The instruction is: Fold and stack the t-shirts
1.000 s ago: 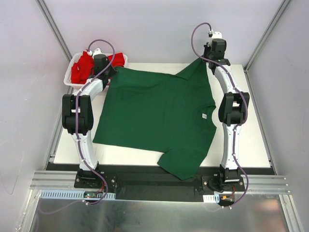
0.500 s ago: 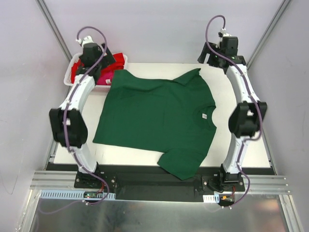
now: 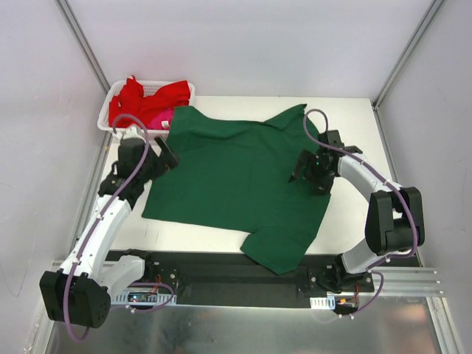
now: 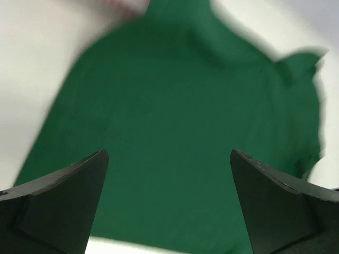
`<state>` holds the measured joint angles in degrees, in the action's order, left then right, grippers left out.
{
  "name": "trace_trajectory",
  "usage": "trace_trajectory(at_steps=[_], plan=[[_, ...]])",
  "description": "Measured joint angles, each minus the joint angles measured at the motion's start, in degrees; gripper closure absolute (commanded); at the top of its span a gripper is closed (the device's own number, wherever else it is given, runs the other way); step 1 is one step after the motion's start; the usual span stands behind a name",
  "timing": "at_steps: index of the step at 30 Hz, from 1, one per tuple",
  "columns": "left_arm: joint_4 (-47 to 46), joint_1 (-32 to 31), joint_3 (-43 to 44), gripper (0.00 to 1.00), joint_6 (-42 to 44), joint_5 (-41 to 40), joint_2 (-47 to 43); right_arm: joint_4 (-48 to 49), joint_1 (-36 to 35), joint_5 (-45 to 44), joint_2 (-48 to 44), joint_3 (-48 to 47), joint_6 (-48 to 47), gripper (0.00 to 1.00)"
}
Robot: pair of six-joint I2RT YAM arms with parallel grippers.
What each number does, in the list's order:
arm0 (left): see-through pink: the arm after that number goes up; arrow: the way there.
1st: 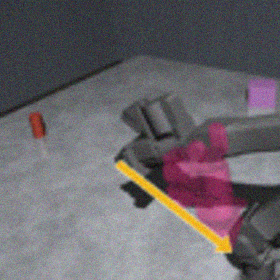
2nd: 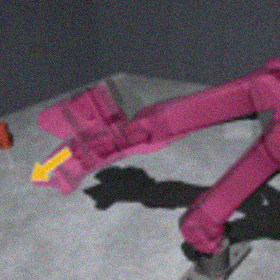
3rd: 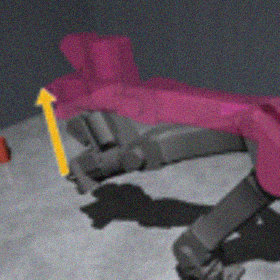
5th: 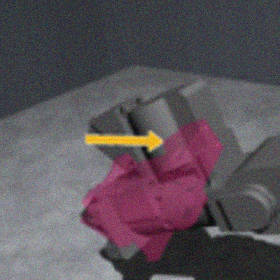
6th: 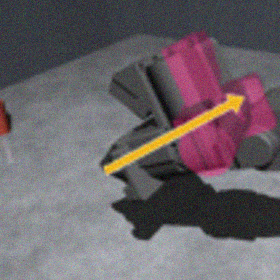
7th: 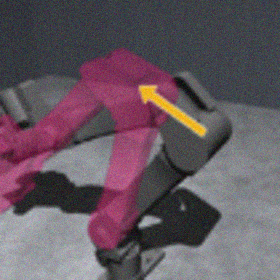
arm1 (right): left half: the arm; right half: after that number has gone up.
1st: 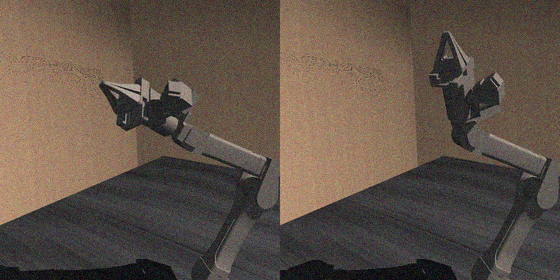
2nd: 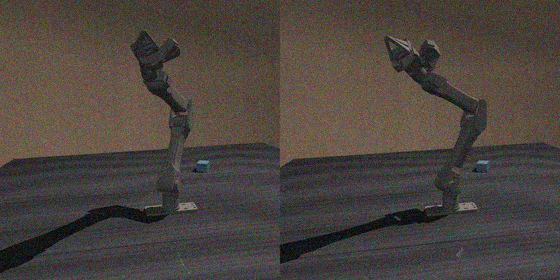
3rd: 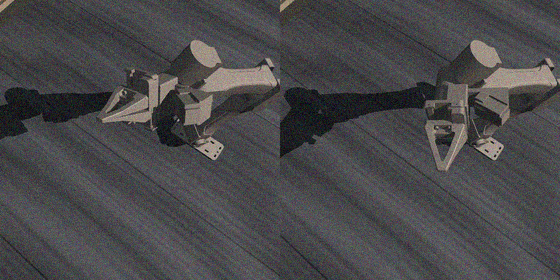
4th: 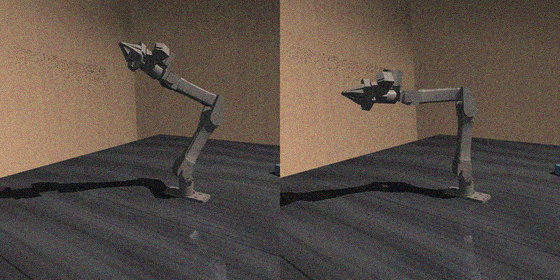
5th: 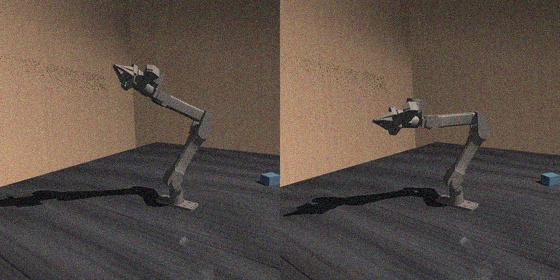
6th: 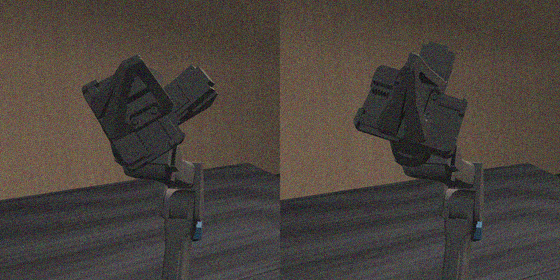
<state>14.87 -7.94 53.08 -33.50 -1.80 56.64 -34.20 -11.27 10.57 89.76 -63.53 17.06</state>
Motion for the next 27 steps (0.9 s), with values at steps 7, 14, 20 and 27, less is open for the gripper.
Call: trace_trajectory(at_steps=[7, 14, 20, 27], plan=[[6.1, -0.4, -13.7, 0.01, -5.0, 2.1, -4.8, 2.9, 0.2, 1.2, 1.7, 6.6, 2.5, 0.04], [5.2, -0.4, -17.9, 0.01, -8.1, 2.3, -6.6, 5.2, 0.6, 0.3, 6.4, 6.0, 2.9, 0.04], [5.4, -0.4, -19.4, 0.01, -9.2, 2.3, -8.6, 2.3, 1.8, -2.2, 8.3, 3.4, 1.8, 0.04], [5.6, -0.4, -19.4, 0.01, -9.2, 1.5, -9.3, 1.0, 7.1, -4.4, 8.5, 3.1, 0.3, 0.04]])
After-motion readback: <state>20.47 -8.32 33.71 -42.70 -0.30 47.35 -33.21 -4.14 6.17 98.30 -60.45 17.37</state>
